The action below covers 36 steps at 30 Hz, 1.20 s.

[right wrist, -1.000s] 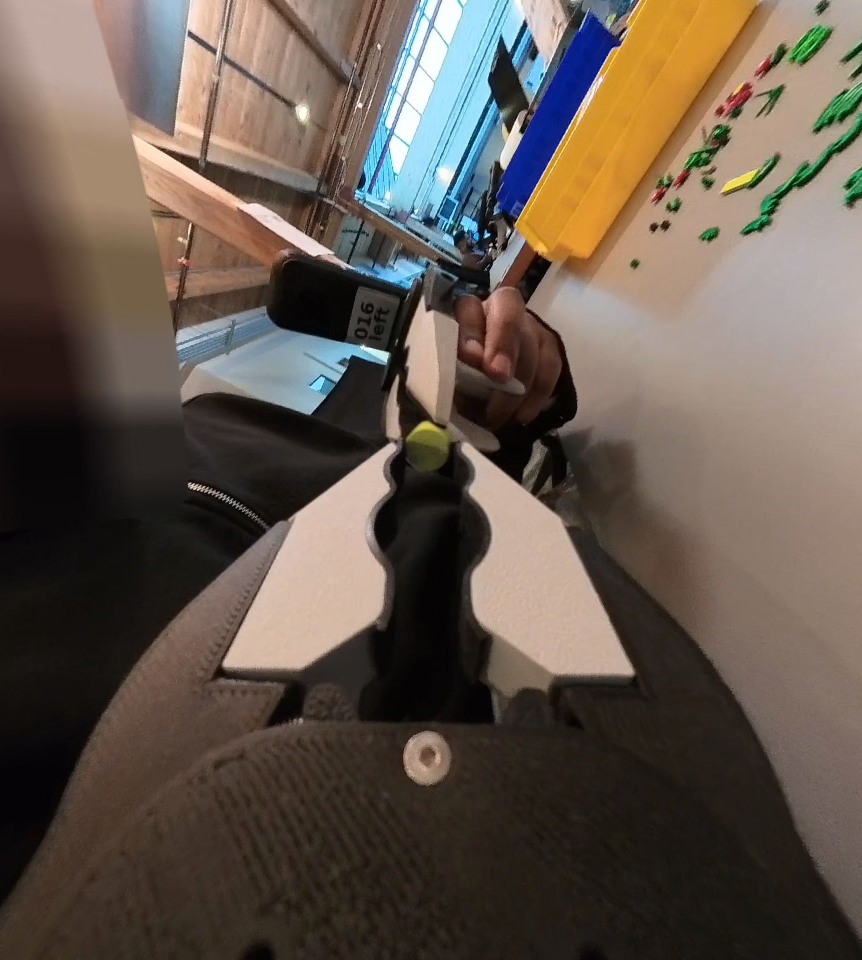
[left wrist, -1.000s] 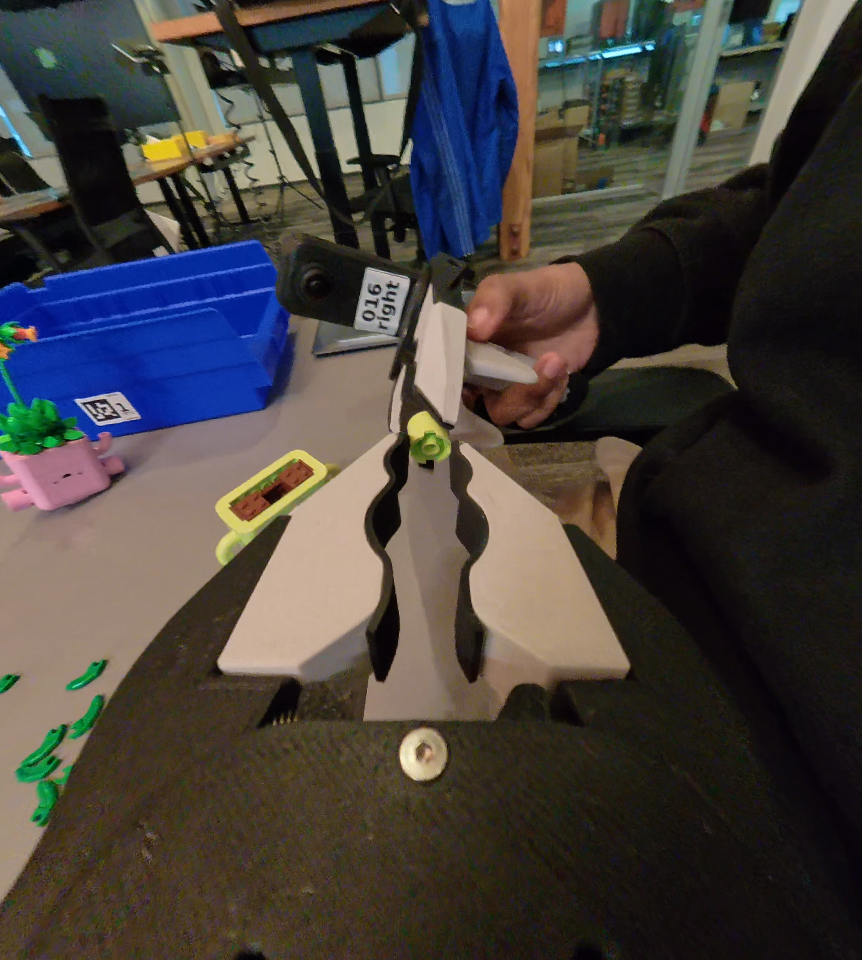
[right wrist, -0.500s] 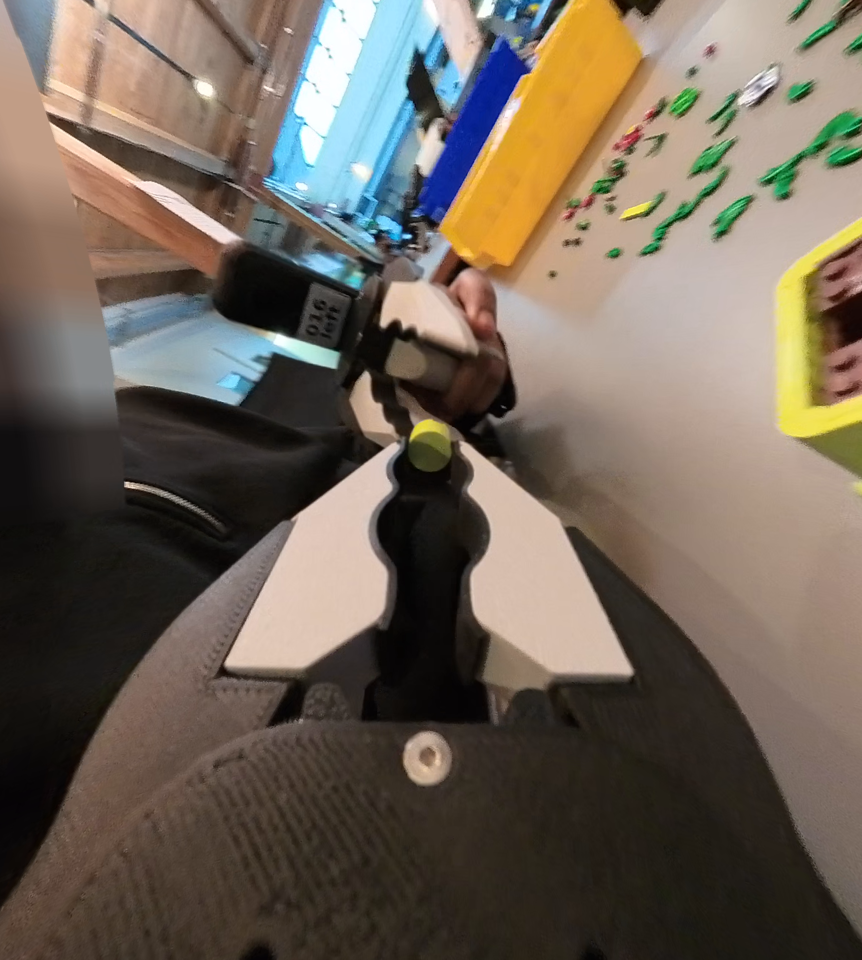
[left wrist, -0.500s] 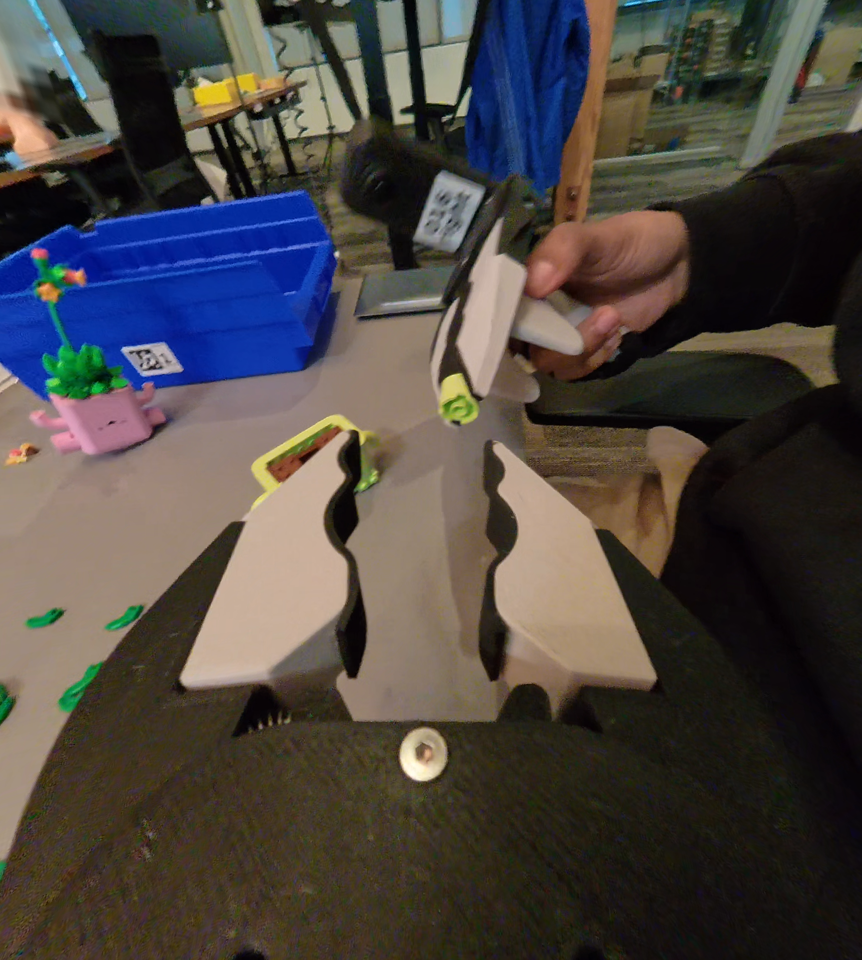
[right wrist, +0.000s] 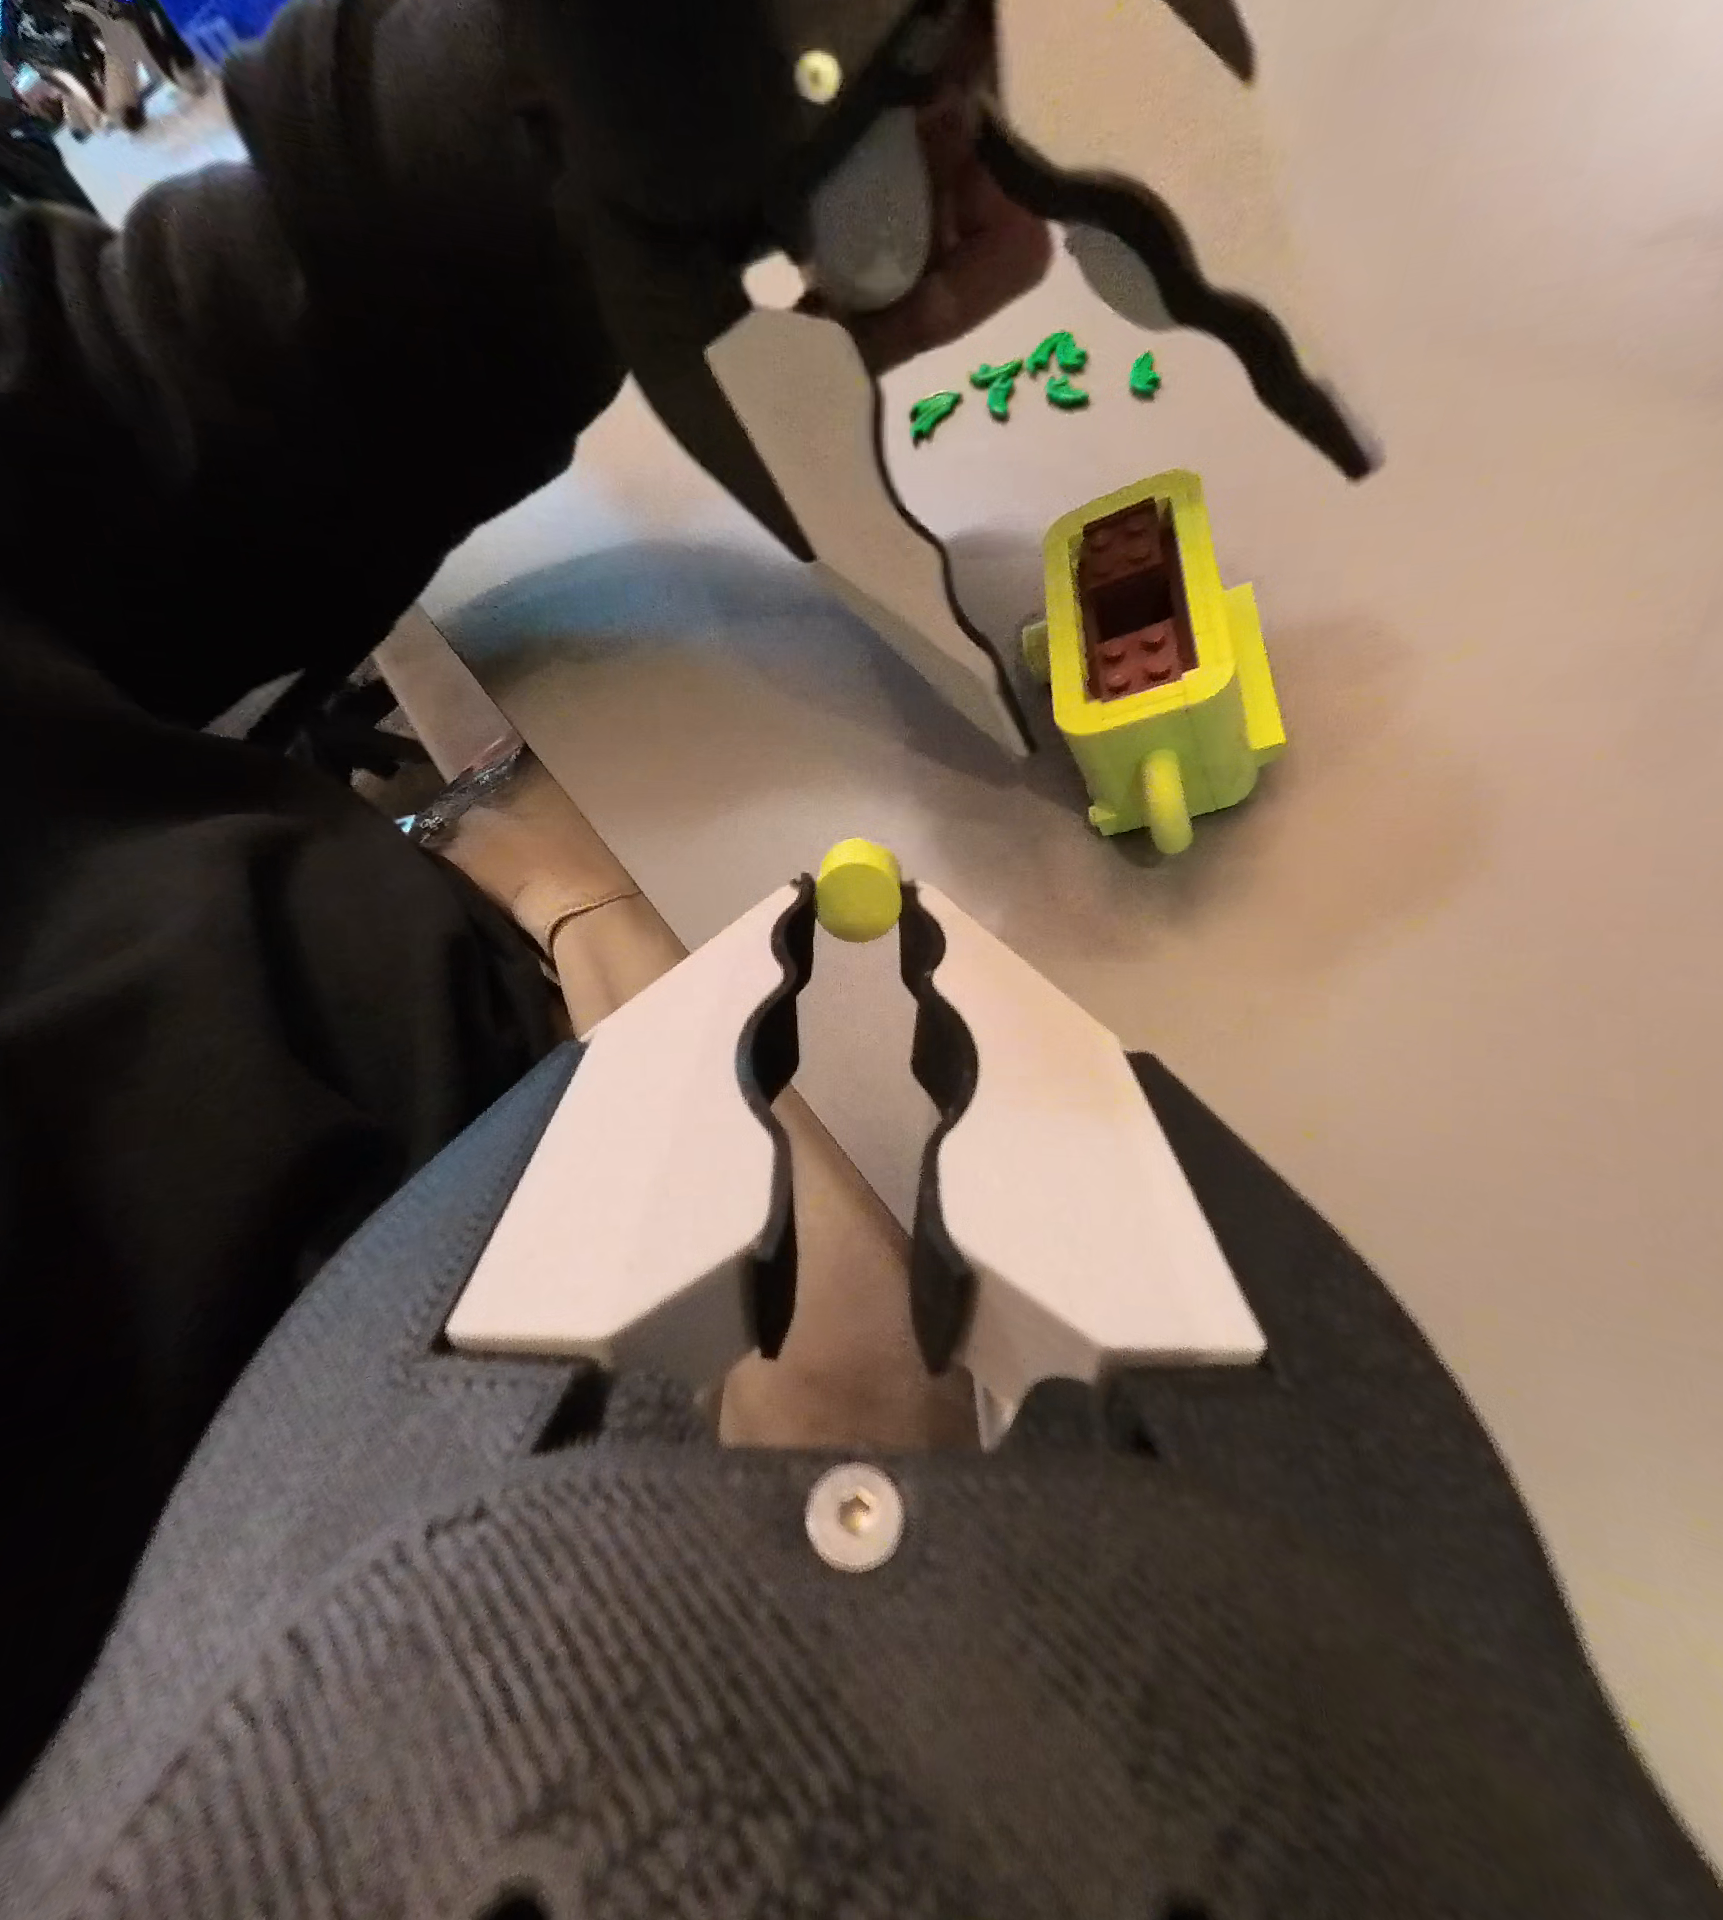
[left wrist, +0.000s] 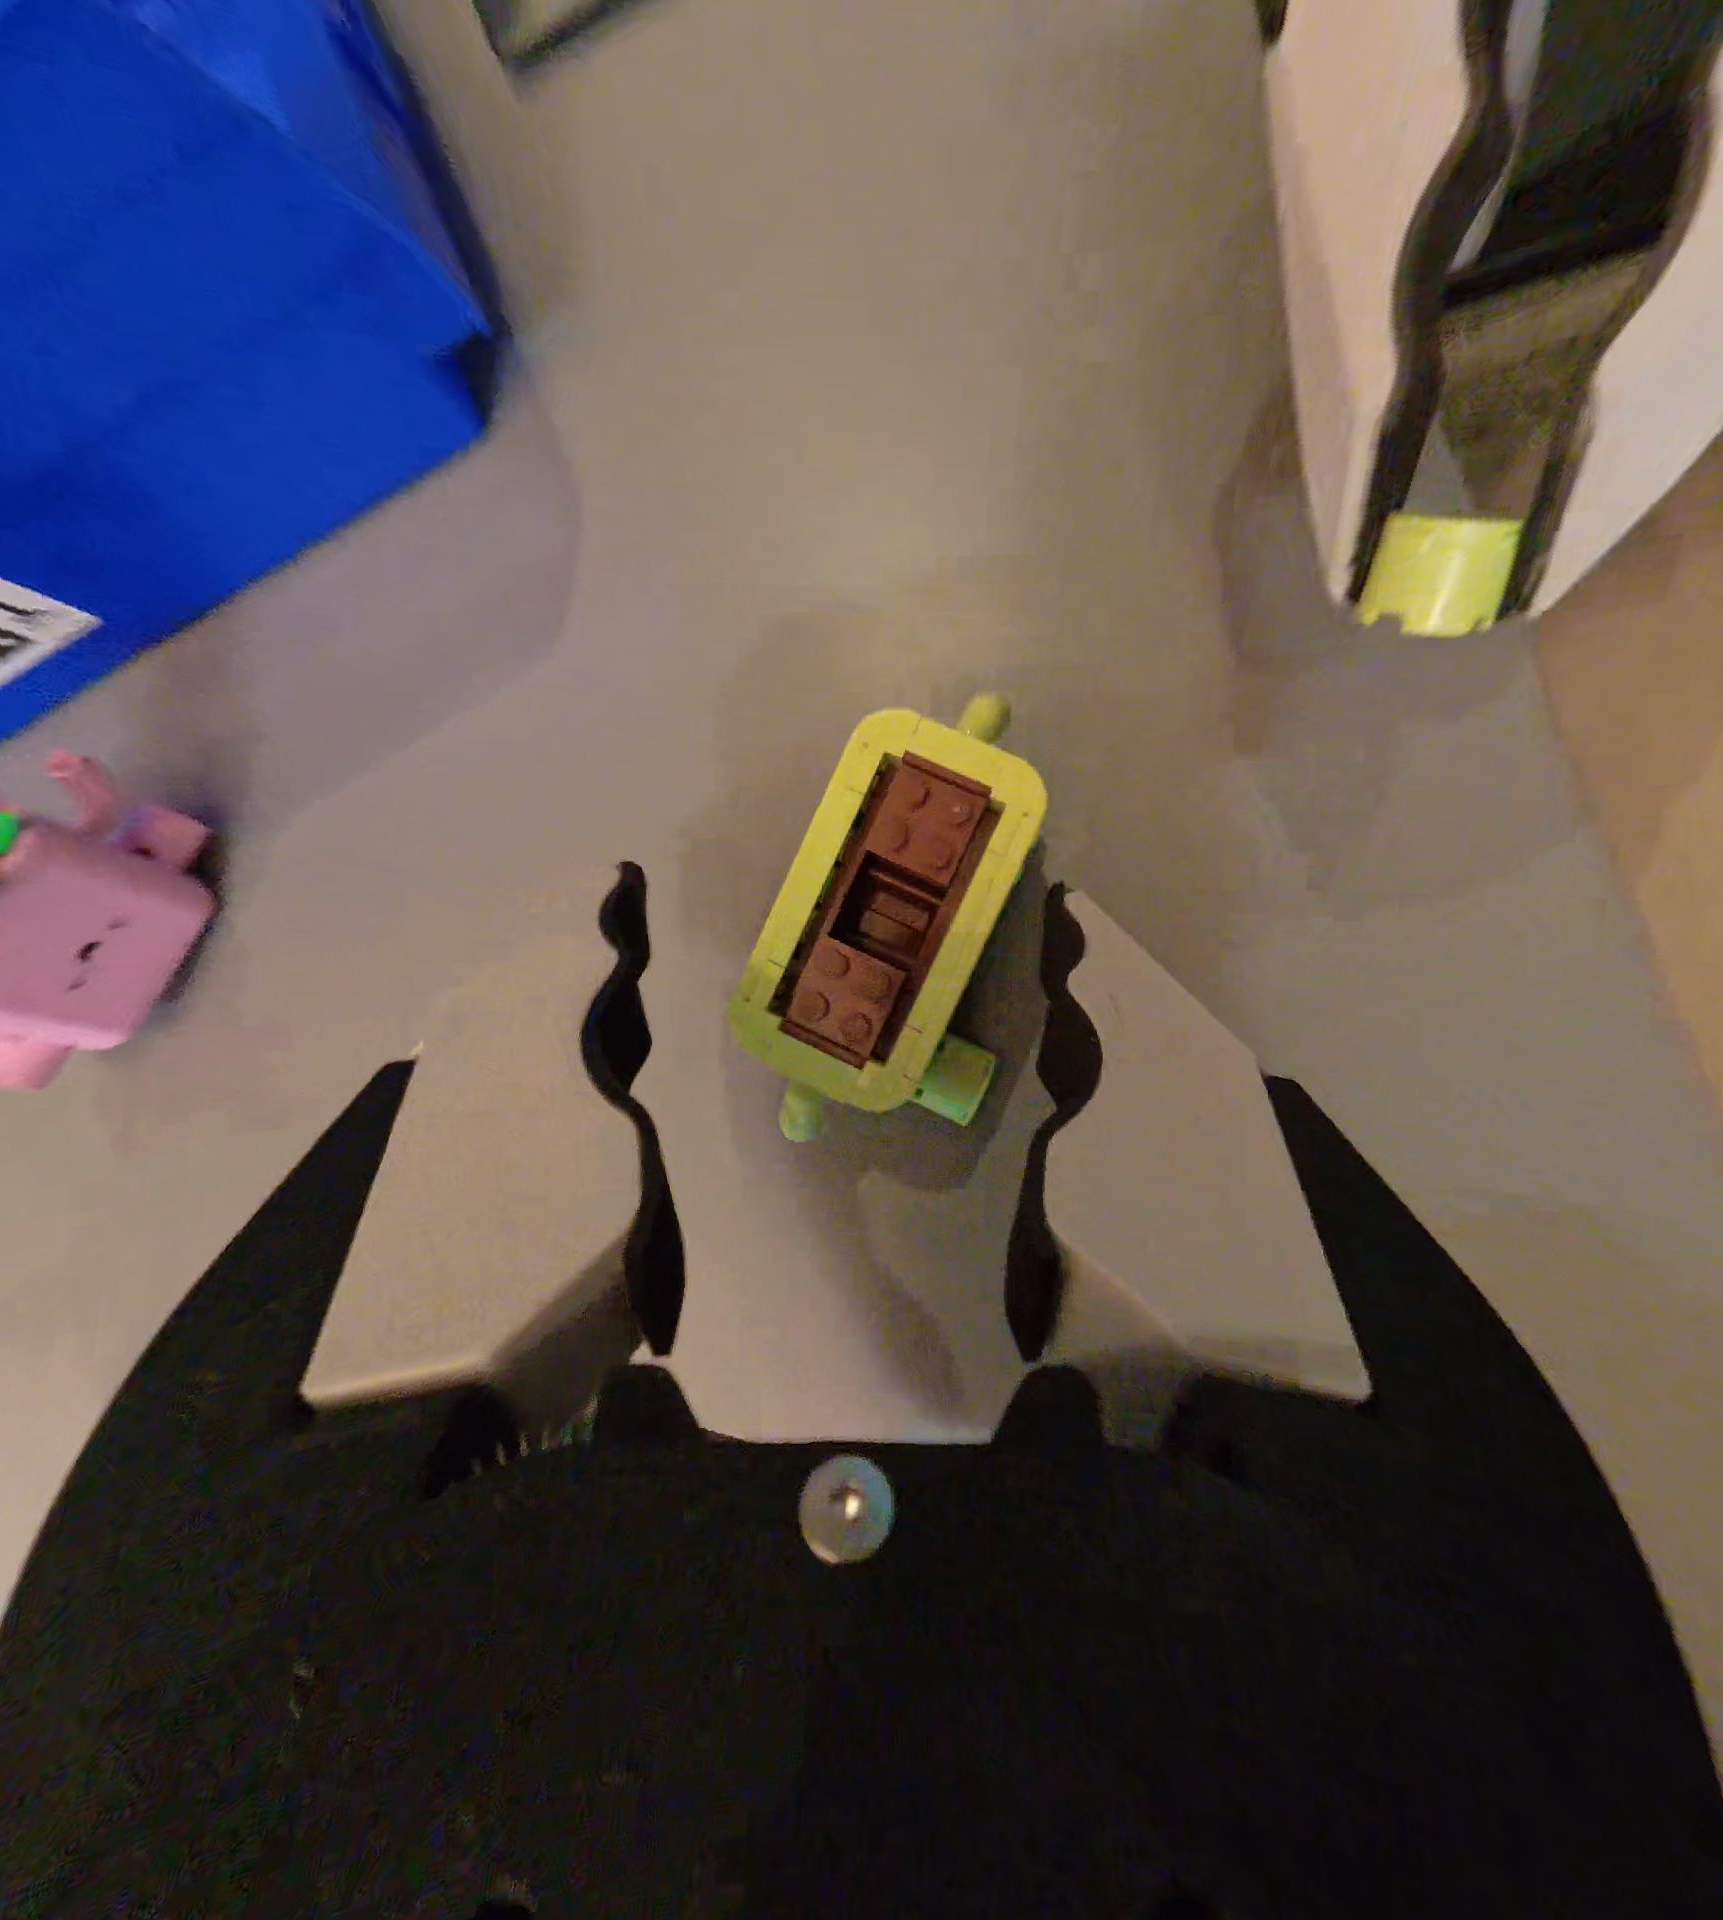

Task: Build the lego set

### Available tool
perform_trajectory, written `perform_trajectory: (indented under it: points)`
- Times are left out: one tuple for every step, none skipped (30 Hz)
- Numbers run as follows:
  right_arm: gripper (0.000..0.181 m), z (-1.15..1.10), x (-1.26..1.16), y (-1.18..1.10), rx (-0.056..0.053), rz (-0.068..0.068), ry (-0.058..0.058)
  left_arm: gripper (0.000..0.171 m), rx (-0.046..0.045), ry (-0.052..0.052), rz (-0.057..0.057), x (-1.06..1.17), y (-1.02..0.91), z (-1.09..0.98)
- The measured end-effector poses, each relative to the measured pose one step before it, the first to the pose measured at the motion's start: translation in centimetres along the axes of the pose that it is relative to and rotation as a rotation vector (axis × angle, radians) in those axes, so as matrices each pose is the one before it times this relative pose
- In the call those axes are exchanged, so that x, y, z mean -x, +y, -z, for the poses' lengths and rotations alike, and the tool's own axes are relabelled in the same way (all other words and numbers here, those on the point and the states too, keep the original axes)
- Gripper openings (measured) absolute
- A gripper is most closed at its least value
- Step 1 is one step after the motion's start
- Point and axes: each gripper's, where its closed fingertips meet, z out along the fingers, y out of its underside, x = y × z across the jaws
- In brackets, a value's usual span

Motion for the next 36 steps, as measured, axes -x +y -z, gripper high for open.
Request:
perform_trajectory:
  points:
    - [0.014, 0.091, -0.136, 0.068, -0.0026, 0.0055, 0.0066, 0.065, 0.02295, 0.0337, -0.0035, -0.127, 0.267, -0.357]
    - [0.015, 0.079, -0.191, 0.068, -0.0008, 0.0067, 0.0086, 0.055, 0.01132, 0.0349, -0.0034, -0.246, 0.126, -0.243]
    - [0.015, 0.057, -0.174, 0.096, 0.001, 0.0069, 0.0071, 0.049, 0.00218, 0.0292, 0.0028, -0.267, 0.002, -0.199]
    - [0.015, 0.024, -0.147, 0.103, 0.0023, 0.0065, 0.0058, 0.045, 0.00137, 0.0217, 0.0027, -0.231, -0.003, -0.186]
    - [0.015, -0.009, -0.152, 0.117, 0.0024, 0.0063, 0.0056, 0.044, 0.00067, 0.0107, -0.0015, -0.125, 0.04, -0.158]
    - [0.015, -0.026, -0.139, 0.079, 0.0013, 0.0067, 0.0058, 0.041, -0.00448, -0.0053, 0.0002, 0.067, -0.012, -0.081]
    - [0.014, -0.005, -0.173, 0.023, -0.0013, 0.0081, 0.0086, 0.041, -0.00888, 0.0019, 0.0204, -0.053, -0.068, 0.001]
    - [0.014, 0.003, -0.236, -0.051, -0.0041, 0.0108, 0.0139, 0.04, -0.01512, -0.0068, 0.049, 0.076, -0.076, 0.072]
    - [0.014, 0.041, -0.281, -0.106, -0.0055, 0.0147, 0.0198, 0.04, -0.02204, -0.0047, 0.0676, 0.037, -0.053, 0.211]
    - [0.014, 0.049, -0.327, -0.15, -0.0057, 0.0198, 0.0247, 0.04, -0.02584, -0.0037, 0.0789, -0.021, 0.006, 0.372]
    - [0.014, 0.032, -0.318, -0.164, -0.0052, 0.0243, 0.0272, 0.04, -0.03432, -0.0095, 0.0892, -0.012, -0.01, 0.515]
    - [0.014, 0.003, -0.318, -0.208, -0.0056, 0.0275, 0.0286, 0.04, -0.04523, -0.0025, 0.0996, -0.166, -0.08, 0.609]
    - [0.014, -0.089, -0.318, -0.272, -0.006, 0.0308, 0.0307, 0.04, -0.05104, 0.0091, 0.1027, -0.371, -0.047, 0.677]
    - [0.014, -0.18, -0.279, -0.382, -0.0073, 0.0338, 0.0308, 0.04, -0.05475, 0.0, 0.1118, -0.212, -0.008, 0.688]
    - [0.014, -0.297, -0.17, -0.497, -0.0096, 0.0342, 0.0268, 0.041, -0.05834, -0.0116, 0.1059, 0.049, 0.052, 0.699]
    - [0.014, -0.45, 0.024, -0.571, -0.0106, 0.0321, 0.0184, 0.041, -0.0571, -0.0059, 0.0892, 0.058, 0.118, 0.7]
    - [0.014, -0.6, 0.203, -0.549, -0.0068, 0.0307, 0.0103, 0.04, -0.05844, -0.0095, 0.0757, 0.184, 0.107, 0.721]
    - [0.014, -0.719, 0.244, -0.452, 0.001, 0.0325, 0.0116, 0.041, -0.06754, -0.0156, 0.0508, 0.262, -0.033, 0.74]
    - [0.014, -0.765, 0.186, -0.452, 0.0037, 0.0374, 0.0183, 0.041, -0.07319, -0.0329, 0.0265, 0.419, -0.12, 0.764]
    - [0.014, -0.731, 0.153, -0.556, -0.0004, 0.0417, 0.0231, 0.041, -0.06396, -0.0445, 0.0201, 0.562, -0.038, 0.777]
    - [0.014, -0.672, 0.136, -0.646, -0.0029, 0.0446, 0.0259, 0.04, -0.05162, -0.0343, 0.0193, 0.4, 0.035, 0.708]
    - [0.014, -0.602, 0.142, -0.638, -0.002, 0.0492, 0.0278, 0.04, -0.04598, -0.0167, 0.0177, 0.124, 0.014, 0.665]
    - [0.014, -0.537, 0.168, -0.554, 0.0016, 0.0556, 0.028, 0.04, -0.03464, -0.0138, 0.0183, 0.1, 0.057, 0.589]
    - [0.014, -0.493, 0.183, -0.394, 0.0069, 0.0618, 0.0276, 0.04, -0.02903, -0.0093, 0.0064, 0.031, 0.017, 0.524]
    - [0.014, -0.413, 0.107, -0.291, 0.0098, 0.0654, 0.0312, 0.04, -0.025, -0.0114, 0.004, 0.121, 0.001, 0.464]
    - [0.014, -0.338, 0.045, -0.225, 0.0083, 0.0637, 0.0327, 0.04, -0.01811, -0.0165, 0.0055, 0.27, 0.037, 0.354]
    - [0.014, -0.259, 0.154, -0.221, 0.004, 0.0565, 0.0222, 0.04, -0.01492, -0.006, -0.0029, 0.189, 0.029, 0.273]
    - [0.014, -0.191, 0.26, -0.272, -0.0039, 0.0446, 0.0094, 0.04, -0.0139, -0.0057, -0.0008, 0.23, 0.01, 0.21]
    - [0.014, -0.096, 0.265, -0.372, -0.0148, 0.0321, 0.0037, 0.04, -0.00827, -0.0046, 0.0072, 0.245, 0.015, 0.138]
    - [0.014, -0.035, 0.19, -0.392, -0.0211, 0.0196, 0.0029, 0.04, -0.01226, 0.0057, 0.0116, 0.096, -0.047, 0.116]
    - [0.014, -0.021, 0.08, -0.311, -0.0188, 0.0066, 0.0033, 0.04, -0.01697, 0.0111, 0.0146, -0.025, -0.127, 0.127]
    - [0.014, -0.002, 0.031, -0.22, -0.0137, -0.0017, 0.0004, 0.04, -0.01258, 0.0069, 0.0146, 0.002, -0.055, 0.113]
    - [0.014, -0.009, 0.041, -0.186, -0.0108, -0.005, -0.0028, 0.04, -0.00587, 0.0037, 0.0089, 0.018, 0.026, 0.066]
    - [0.014, -0.04, 0.057, -0.16, -0.0089, -0.0061, -0.0054, 0.04, -0.00638, 0.0087, 0.0063, -0.092, -0.044, 0.066]
    - [0.015, -0.097, 0.104, -0.071, -0.0024, -0.0108, -0.0109, 0.04, -0.00434, 0.0064, 0.0044, -0.066, -0.032, 0.026]
    - [0.015, -0.151, 0.151, 0.02, 0.0035, -0.0172, -0.0167, 0.04, 0.00554, 0.0045, 0.0048, -0.002, 0.085, -0.046]
